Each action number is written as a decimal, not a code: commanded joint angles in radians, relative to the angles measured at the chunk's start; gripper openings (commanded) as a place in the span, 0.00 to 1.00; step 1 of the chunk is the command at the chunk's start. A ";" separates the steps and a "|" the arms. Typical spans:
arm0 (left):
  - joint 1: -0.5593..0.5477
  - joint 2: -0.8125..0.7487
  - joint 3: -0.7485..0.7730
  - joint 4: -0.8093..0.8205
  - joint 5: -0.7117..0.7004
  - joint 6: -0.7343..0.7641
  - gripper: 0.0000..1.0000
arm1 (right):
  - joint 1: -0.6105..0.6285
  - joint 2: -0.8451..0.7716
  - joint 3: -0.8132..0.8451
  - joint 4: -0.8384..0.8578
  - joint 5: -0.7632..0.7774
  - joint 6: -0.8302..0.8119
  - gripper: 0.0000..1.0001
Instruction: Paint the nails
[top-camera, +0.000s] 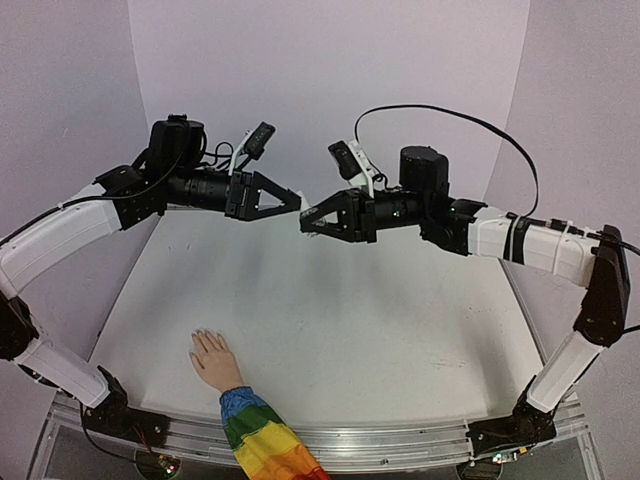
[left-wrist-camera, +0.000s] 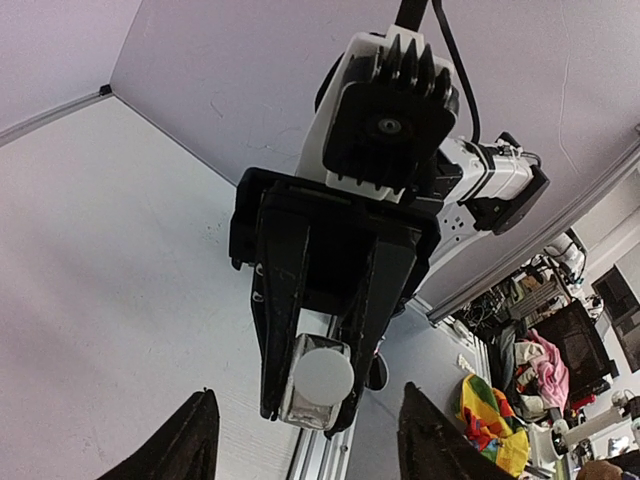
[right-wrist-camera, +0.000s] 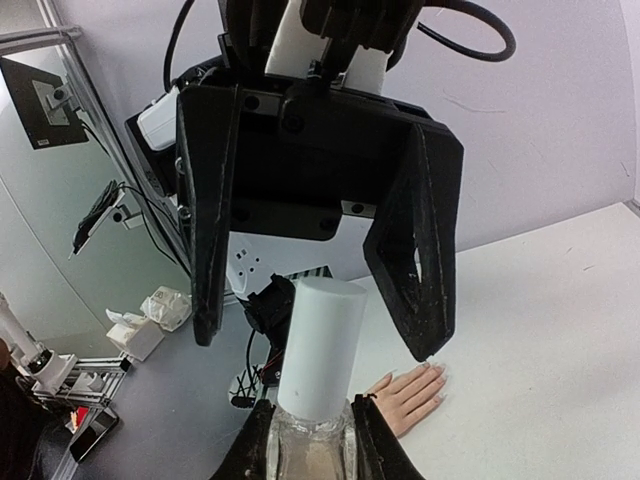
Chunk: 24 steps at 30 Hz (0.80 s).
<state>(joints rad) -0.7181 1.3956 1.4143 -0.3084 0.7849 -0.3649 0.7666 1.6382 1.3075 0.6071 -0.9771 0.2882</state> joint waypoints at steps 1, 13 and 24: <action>0.005 0.008 0.060 -0.024 0.034 0.013 0.57 | 0.000 0.024 0.074 -0.002 -0.031 -0.043 0.00; 0.005 0.078 0.160 -0.181 0.025 0.067 0.44 | 0.000 0.044 0.100 -0.116 0.003 -0.119 0.00; 0.005 0.096 0.179 -0.210 -0.002 0.083 0.31 | 0.001 0.052 0.114 -0.132 0.000 -0.126 0.00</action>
<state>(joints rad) -0.7181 1.4883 1.5318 -0.5266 0.7902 -0.3027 0.7666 1.6882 1.3632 0.4450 -0.9565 0.1791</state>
